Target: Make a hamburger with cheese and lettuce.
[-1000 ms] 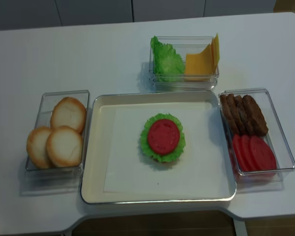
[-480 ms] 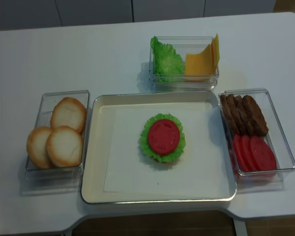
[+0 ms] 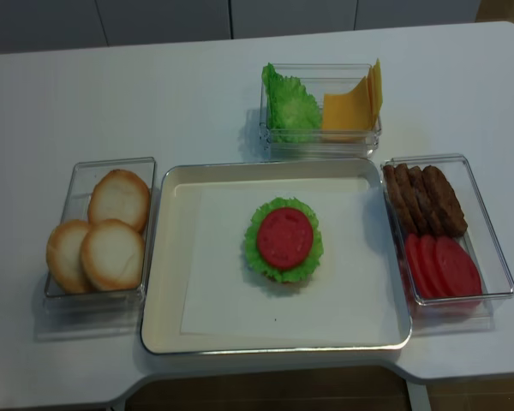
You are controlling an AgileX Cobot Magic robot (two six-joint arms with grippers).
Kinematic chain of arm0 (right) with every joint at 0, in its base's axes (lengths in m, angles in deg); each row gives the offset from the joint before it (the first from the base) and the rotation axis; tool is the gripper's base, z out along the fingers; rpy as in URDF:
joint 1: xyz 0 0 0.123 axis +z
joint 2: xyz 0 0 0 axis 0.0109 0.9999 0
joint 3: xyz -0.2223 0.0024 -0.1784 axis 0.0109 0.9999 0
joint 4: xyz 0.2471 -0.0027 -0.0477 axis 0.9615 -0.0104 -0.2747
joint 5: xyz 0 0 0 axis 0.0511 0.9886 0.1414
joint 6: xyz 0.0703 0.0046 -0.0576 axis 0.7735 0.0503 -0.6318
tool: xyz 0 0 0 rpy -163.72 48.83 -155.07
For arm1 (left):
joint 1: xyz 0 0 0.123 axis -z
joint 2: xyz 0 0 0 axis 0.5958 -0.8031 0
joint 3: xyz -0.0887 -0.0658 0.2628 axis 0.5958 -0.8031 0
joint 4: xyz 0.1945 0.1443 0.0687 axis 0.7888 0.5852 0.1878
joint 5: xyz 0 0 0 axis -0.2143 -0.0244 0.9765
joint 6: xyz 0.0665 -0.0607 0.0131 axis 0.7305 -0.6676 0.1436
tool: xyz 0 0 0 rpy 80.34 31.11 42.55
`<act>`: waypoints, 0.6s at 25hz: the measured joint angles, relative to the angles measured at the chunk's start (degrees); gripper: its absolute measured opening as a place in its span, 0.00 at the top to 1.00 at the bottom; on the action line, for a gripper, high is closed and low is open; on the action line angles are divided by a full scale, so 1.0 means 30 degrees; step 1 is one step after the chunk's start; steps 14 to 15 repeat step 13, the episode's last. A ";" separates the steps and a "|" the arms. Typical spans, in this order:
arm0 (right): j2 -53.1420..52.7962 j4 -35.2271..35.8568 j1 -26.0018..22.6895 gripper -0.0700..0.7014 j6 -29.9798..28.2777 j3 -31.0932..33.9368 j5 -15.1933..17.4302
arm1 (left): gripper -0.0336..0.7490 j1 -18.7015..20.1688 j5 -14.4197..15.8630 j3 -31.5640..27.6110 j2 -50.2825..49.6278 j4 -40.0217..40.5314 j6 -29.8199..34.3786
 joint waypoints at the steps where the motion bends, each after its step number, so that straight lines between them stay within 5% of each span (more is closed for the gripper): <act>1: 0.0000 0.0000 0.0000 0.35 0.0000 0.0000 0.0000 | 0.36 0.0000 0.0000 0.0000 0.0000 0.0000 0.0000; 15: 0.0000 0.0050 0.0000 0.35 0.0000 0.0000 0.0000 | 0.36 0.0000 0.0000 0.0000 0.0000 0.0000 0.0000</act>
